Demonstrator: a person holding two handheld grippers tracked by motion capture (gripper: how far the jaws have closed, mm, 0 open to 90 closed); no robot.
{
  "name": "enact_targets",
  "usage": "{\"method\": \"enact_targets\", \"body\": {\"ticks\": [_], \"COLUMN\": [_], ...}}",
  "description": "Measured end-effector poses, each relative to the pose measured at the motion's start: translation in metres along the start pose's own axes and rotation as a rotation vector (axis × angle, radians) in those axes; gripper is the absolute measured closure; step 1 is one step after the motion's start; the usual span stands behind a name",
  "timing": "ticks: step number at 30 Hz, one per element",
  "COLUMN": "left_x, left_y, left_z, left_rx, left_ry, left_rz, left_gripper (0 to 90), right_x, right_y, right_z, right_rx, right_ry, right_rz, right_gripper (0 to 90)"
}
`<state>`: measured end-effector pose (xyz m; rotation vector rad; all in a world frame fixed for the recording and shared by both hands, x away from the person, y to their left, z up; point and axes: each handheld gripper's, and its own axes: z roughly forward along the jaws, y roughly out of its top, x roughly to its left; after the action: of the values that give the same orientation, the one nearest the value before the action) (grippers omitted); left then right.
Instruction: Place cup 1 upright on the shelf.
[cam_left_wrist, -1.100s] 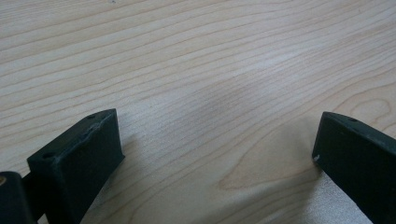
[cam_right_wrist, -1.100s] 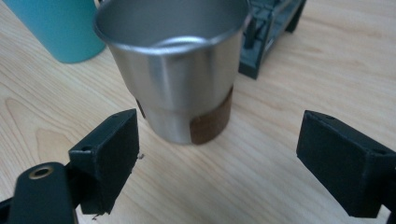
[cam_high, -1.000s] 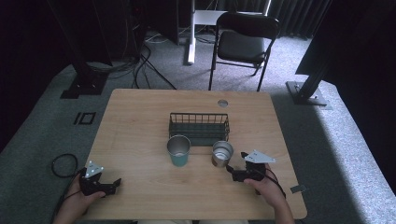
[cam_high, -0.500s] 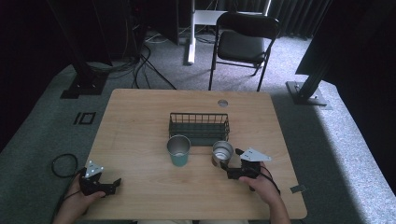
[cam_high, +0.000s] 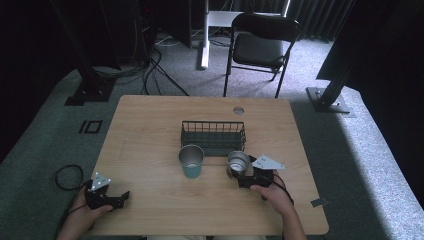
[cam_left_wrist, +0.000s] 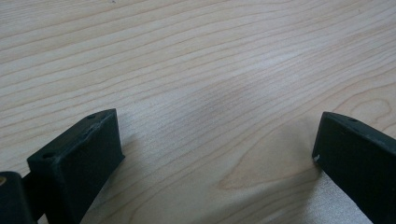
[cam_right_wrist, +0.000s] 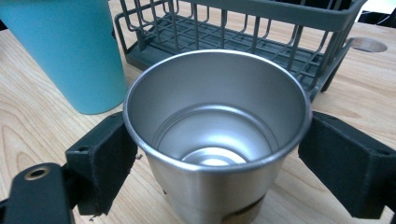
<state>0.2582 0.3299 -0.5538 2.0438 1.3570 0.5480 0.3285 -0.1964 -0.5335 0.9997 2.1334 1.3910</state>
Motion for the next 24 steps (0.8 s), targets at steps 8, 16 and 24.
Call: {"method": "enact_targets", "body": {"ticks": [8, 16, 24], "left_x": [0.000, 0.000, 0.000], "left_y": [0.000, 0.000, 0.000], "left_z": [0.000, 0.000, 0.000], "left_rx": [0.001, 0.001, 0.000], "left_ry": [0.000, 0.000, 0.000], "left_rz": [0.000, 0.000, 0.000], "left_gripper": [1.9, 1.9, 1.9], "right_x": [0.002, 0.002, 0.001], "right_y": [0.001, 0.000, 0.000], "right_z": [0.008, 0.014, 0.014], "right_rx": [-0.002, -0.011, -0.018], "right_ry": [-0.009, -0.011, -0.023], "right_rz": [-0.002, 0.009, 0.019], "right_gripper": [11.6, 11.7, 17.7]}}
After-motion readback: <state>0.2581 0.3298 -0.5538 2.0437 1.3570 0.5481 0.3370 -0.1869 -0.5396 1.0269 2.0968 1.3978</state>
